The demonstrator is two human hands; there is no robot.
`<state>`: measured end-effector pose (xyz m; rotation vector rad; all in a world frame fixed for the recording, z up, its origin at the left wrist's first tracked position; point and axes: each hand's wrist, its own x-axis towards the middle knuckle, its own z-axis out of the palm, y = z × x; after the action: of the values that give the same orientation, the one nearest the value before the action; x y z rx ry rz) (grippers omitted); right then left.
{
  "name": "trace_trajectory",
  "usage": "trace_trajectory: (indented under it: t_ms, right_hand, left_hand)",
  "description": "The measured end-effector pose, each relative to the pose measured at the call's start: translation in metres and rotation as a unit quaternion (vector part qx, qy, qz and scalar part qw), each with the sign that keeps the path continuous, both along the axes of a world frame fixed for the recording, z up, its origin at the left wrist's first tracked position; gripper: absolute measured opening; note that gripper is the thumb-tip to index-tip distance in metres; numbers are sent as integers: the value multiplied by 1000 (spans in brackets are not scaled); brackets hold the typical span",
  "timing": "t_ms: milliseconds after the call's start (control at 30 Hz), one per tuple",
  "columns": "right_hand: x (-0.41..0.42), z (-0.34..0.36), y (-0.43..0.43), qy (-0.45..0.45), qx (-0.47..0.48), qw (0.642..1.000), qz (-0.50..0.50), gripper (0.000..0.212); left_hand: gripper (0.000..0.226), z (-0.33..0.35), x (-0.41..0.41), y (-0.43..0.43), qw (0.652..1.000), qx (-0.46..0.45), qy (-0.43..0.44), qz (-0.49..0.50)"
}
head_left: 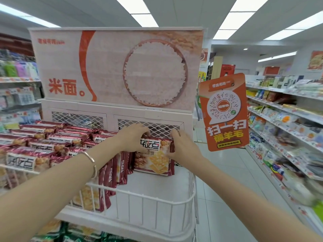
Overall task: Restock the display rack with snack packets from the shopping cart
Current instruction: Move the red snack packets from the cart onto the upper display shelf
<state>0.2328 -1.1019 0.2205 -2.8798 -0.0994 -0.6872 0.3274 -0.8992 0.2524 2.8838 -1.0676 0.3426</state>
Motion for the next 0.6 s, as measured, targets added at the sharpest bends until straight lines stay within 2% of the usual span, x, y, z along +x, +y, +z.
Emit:
trace_trajectory:
  t_ms: [33, 100, 167, 267, 367, 467, 600]
  right_hand:
    - [-1, -1, -1, -7, -39, 999, 15, 57]
    - [2, -5, -2, 14, -79, 996, 30, 61]
    - [7, -9, -2, 34, -75, 996, 21, 69]
    - [7, -5, -1, 44, -70, 996, 19, 66]
    - [-2, 8, 2, 72, -32, 997, 12, 62]
    - [-10, 28, 17, 69, -13, 997, -18, 47]
    - [-22, 54, 75, 73, -17, 997, -6, 41]
  left_hand:
    - [59, 1, 0, 0, 1000, 4, 0, 8]
    - [55, 0, -2, -4, 999, 34, -19, 26]
    - [58, -2, -4, -8, 997, 60, -27, 34]
    - [68, 2, -8, -5, 997, 64, -3, 30]
    - [72, 10, -19, 11, 999, -18, 42, 20]
    - [55, 22, -36, 42, 986, -154, 58, 30]
    - [31, 43, -56, 109, 973, -217, 3, 78]
